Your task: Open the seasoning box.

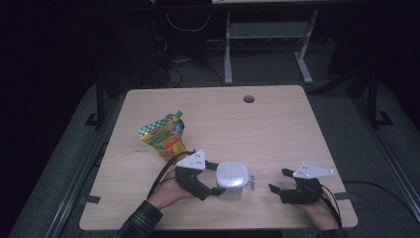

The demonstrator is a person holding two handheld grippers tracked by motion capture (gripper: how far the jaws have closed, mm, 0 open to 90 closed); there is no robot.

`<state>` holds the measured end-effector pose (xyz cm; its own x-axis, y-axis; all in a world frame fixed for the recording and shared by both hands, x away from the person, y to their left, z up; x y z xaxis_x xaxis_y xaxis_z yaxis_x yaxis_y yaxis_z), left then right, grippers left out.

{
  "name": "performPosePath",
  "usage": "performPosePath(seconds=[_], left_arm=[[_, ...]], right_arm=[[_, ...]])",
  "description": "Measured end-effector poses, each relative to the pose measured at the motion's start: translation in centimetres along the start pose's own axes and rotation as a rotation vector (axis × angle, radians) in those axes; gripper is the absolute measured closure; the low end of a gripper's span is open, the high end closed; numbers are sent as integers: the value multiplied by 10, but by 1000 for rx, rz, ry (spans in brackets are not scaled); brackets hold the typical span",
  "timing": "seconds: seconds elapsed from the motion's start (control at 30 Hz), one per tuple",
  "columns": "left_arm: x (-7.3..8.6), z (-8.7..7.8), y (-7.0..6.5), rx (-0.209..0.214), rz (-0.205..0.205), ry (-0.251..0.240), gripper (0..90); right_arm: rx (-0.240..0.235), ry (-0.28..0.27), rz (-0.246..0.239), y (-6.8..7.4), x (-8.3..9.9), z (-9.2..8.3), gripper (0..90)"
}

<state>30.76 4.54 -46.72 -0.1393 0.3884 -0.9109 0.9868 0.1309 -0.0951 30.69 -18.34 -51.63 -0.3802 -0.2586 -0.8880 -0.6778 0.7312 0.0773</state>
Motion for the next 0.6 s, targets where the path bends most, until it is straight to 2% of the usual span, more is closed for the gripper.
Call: performPosePath(seconds=[0.6], left_arm=[[-2, -3, -1, 0, 7, -3, 201]], right_arm=[[-2, 4, -5, 0, 0, 1, 234]])
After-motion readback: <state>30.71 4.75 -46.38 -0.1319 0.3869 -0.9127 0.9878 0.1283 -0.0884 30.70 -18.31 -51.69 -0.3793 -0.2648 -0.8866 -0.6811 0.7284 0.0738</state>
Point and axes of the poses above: each handheld gripper's, and its own axes: z roughly forward along the jaws, x roughly out of its underside, y roughly to its left, the point moved 9 cm from there along z, roughly forward along the jaws, and after that the axes turned 8 degrees about -y, right-handed, at the moved point
